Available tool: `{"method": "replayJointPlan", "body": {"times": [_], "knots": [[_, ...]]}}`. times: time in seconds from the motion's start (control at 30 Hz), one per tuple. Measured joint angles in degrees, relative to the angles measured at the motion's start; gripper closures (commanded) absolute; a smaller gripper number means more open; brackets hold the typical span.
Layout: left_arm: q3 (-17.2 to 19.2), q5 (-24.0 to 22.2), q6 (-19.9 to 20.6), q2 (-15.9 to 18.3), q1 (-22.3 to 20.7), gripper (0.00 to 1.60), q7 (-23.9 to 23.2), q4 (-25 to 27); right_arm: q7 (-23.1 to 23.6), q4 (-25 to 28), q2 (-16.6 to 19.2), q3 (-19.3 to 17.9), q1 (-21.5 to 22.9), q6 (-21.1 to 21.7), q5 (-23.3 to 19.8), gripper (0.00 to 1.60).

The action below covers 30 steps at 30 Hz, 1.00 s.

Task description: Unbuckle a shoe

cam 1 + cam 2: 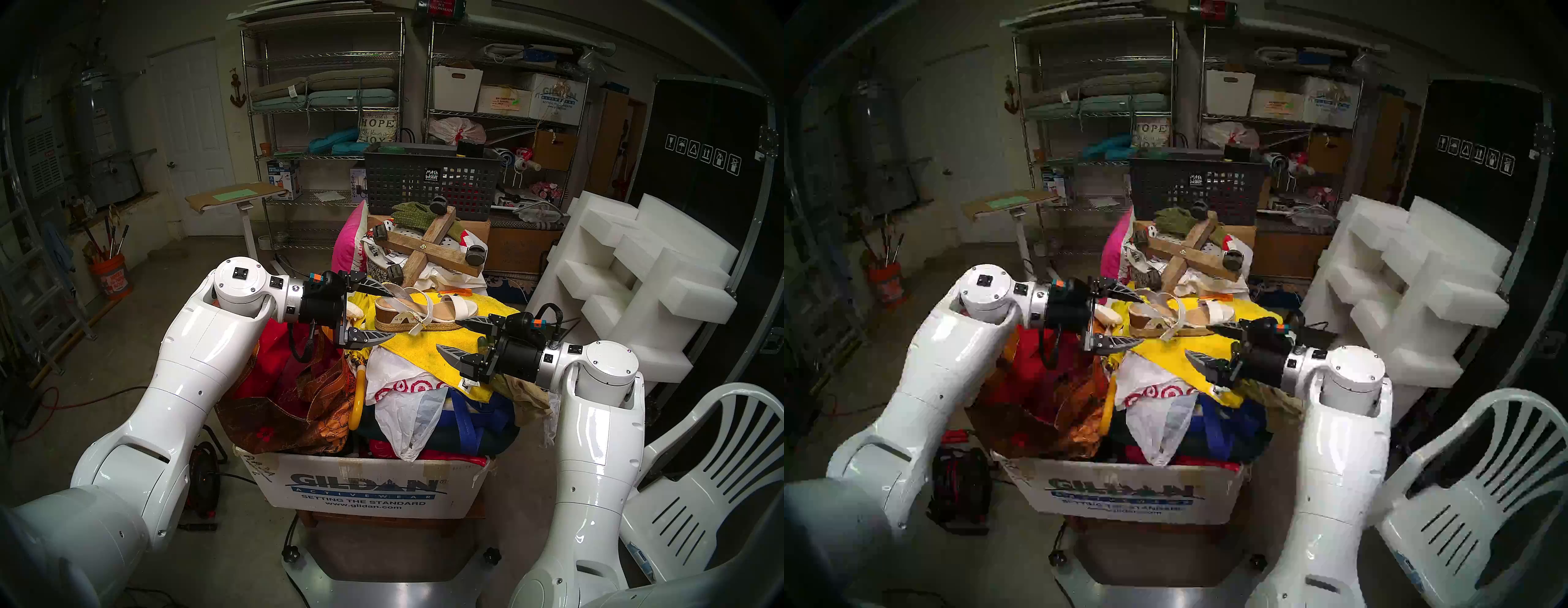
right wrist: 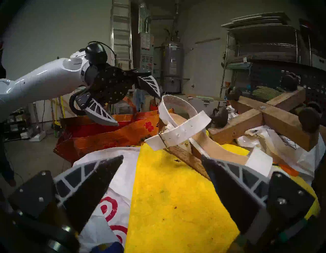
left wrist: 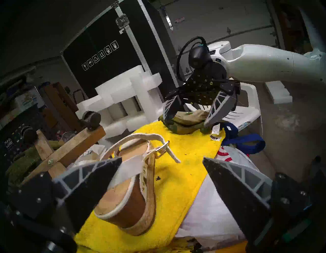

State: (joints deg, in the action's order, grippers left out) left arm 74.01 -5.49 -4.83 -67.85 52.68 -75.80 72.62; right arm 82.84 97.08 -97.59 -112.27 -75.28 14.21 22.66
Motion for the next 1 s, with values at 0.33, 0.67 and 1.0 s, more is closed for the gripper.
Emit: {"method": "replayJointPlan", "body": {"times": [0.33,0.67,1.0], "knots": [[0.05,0.0,-0.11,-0.07,-0.01,0.0,-0.01,-0.01,-1.67,0.65,-0.02,2.86,-0.17,2.86,2.07,0.0],[0.09,0.0,-0.22,-0.11,-0.02,0.0,-0.02,-0.03,-1.83,-0.7,-0.12,3.52,0.16,3.21,2.06,0.05],[0.12,0.0,-0.27,-0.15,-0.02,0.0,-0.04,-0.03,-2.3,-3.39,-0.14,4.42,1.58,3.16,2.21,0.13]]}}
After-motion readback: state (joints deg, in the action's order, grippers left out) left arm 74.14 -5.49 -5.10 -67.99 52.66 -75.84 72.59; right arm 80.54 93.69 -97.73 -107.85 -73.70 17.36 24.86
